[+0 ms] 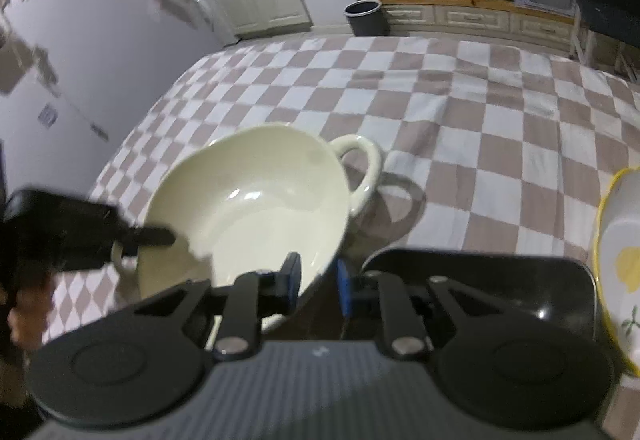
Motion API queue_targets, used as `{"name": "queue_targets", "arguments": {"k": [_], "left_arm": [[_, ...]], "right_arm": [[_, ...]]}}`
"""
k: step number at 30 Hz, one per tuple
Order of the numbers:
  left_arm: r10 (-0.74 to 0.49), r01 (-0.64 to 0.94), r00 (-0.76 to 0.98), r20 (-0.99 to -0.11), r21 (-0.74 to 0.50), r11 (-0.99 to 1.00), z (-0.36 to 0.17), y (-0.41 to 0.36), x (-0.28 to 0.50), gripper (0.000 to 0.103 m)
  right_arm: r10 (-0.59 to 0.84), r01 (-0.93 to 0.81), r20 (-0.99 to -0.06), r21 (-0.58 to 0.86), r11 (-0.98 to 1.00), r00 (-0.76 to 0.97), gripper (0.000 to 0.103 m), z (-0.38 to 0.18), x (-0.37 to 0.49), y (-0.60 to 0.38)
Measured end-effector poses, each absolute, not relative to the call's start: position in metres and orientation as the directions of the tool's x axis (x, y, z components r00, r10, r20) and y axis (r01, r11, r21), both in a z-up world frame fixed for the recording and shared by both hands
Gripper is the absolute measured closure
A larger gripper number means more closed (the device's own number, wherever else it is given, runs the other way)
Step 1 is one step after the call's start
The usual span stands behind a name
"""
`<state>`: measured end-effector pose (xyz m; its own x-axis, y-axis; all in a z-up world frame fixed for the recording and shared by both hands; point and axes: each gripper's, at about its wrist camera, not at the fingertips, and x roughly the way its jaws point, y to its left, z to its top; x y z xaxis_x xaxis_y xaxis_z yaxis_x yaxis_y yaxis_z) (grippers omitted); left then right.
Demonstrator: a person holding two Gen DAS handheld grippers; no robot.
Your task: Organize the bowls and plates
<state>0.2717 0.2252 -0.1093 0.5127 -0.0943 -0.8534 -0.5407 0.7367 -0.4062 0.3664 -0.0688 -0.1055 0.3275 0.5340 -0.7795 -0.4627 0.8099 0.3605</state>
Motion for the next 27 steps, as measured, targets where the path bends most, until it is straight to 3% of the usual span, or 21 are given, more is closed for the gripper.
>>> {"name": "queue_targets", "arguments": {"k": [1, 3, 4, 5, 6, 9, 12, 17, 27], "left_arm": [[-0.096, -0.531, 0.514, -0.852, -0.404, 0.745, -0.108, 0.224, 0.27, 0.082], [-0.11, -0.515, 0.512, -0.852, -0.407, 0.755, -0.104, 0.223, 0.263, 0.082], [-0.119, -0.509, 0.508, -0.853, -0.409, 0.757, -0.103, 0.223, 0.261, 0.082], [-0.127, -0.504, 0.507, -0.852, -0.414, 0.758, -0.102, 0.222, 0.257, 0.081], [-0.134, -0.498, 0.511, -0.849, -0.419, 0.759, -0.102, 0.222, 0.254, 0.08], [-0.151, -0.48, 0.509, -0.847, -0.425, 0.768, -0.099, 0.221, 0.249, 0.08], [-0.158, -0.483, 0.51, -0.846, -0.433, 0.761, -0.097, 0.221, 0.245, 0.082], [-0.125, -0.501, 0.533, -0.837, -0.431, 0.751, -0.096, 0.226, 0.249, 0.084], [-0.052, -0.502, 0.581, -0.813, -0.408, 0.762, -0.095, 0.237, 0.27, 0.083]], "right_arm": [[0.533, -0.455, -0.776, 0.361, 0.814, 0.337, 0.078, -0.106, 0.37, -0.069], [0.511, -0.436, -0.766, 0.335, 0.835, 0.391, 0.066, -0.104, 0.378, -0.066], [0.495, -0.426, -0.766, 0.32, 0.846, 0.409, 0.053, -0.104, 0.382, -0.064], [0.489, -0.417, -0.761, 0.314, 0.853, 0.426, 0.048, -0.104, 0.387, -0.063], [0.495, -0.41, -0.753, 0.325, 0.852, 0.433, 0.047, -0.104, 0.392, -0.062], [0.519, -0.378, -0.736, 0.374, 0.847, 0.436, 0.049, -0.108, 0.405, -0.066], [0.545, -0.384, -0.724, 0.402, 0.831, 0.423, 0.073, -0.11, 0.41, -0.069], [0.502, -0.421, -0.748, 0.324, 0.847, 0.434, 0.074, -0.107, 0.404, -0.063], [0.536, -0.471, -0.77, 0.352, 0.809, 0.345, 0.074, -0.104, 0.381, -0.077]]}}
